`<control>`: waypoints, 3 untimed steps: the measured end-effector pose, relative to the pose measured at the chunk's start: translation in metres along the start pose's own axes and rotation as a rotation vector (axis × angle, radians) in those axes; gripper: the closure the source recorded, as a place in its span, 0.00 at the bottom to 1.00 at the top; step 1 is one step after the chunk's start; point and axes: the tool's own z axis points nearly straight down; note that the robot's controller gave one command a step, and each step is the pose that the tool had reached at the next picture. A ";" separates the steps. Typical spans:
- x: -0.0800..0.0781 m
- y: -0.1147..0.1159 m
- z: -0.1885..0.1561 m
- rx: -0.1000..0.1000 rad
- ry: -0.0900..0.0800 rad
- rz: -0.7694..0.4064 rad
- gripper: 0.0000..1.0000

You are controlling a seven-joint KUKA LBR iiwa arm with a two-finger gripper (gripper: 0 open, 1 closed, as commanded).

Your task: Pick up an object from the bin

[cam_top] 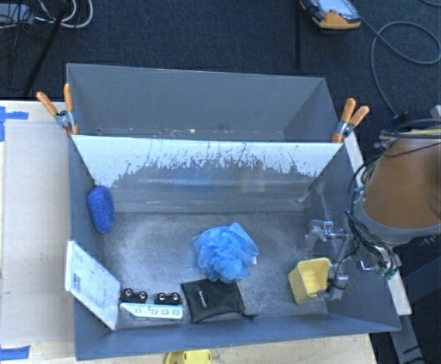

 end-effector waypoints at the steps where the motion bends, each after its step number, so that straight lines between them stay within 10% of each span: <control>1: 0.000 -0.008 0.007 0.000 0.000 -0.031 0.00; 2: 0.015 -0.024 0.036 -0.001 -0.001 0.064 0.00; 3: -0.007 -0.033 0.022 0.001 -0.006 -0.216 1.00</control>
Offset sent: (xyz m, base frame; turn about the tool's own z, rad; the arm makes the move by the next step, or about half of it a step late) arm -0.0193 -0.0290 -0.0422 0.0762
